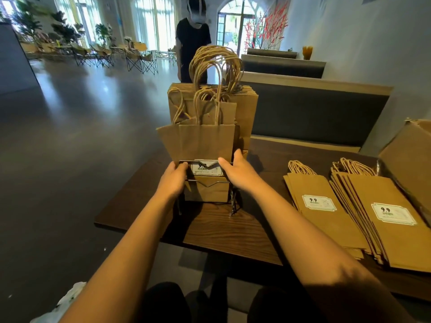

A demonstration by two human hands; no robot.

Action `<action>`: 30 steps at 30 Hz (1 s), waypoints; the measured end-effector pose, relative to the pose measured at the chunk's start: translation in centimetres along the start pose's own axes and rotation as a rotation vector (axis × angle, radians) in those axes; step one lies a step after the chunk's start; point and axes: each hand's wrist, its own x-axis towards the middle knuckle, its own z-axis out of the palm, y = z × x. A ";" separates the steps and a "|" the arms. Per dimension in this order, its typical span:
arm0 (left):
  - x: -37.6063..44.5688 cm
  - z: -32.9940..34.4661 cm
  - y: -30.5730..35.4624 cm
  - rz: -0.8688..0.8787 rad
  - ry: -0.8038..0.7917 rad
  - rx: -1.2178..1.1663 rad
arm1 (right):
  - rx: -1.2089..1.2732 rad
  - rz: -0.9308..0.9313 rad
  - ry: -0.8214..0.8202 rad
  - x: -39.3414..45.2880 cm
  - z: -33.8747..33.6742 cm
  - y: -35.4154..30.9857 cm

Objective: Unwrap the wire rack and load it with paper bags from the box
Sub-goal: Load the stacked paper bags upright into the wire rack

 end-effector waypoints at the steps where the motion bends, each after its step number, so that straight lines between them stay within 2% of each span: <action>1: 0.1 -0.1 0.0 0.003 -0.003 0.060 | -0.003 -0.020 0.048 -0.2 0.2 0.3; 6: -0.7 -0.5 0.9 0.039 0.044 0.287 | -0.083 -0.046 0.115 -0.5 0.4 1.0; 11: -1.6 -0.8 1.2 0.117 0.054 0.181 | -0.004 -0.061 0.197 -1.3 -0.1 1.4; 14: -1.6 -0.4 1.6 0.141 0.026 0.202 | 0.066 -0.112 0.272 -1.4 -0.4 1.8; 21: -0.1 -0.2 1.2 0.059 -0.034 0.303 | 0.045 -0.116 0.196 -1.5 -0.9 1.8; 25: 0.7 -0.6 0.3 0.005 -0.059 0.252 | 0.007 -0.110 0.176 -1.8 -0.8 2.1; 30: -1.9 -0.3 2.0 0.131 0.113 0.305 | 0.026 -0.152 0.126 -2.0 -0.4 1.7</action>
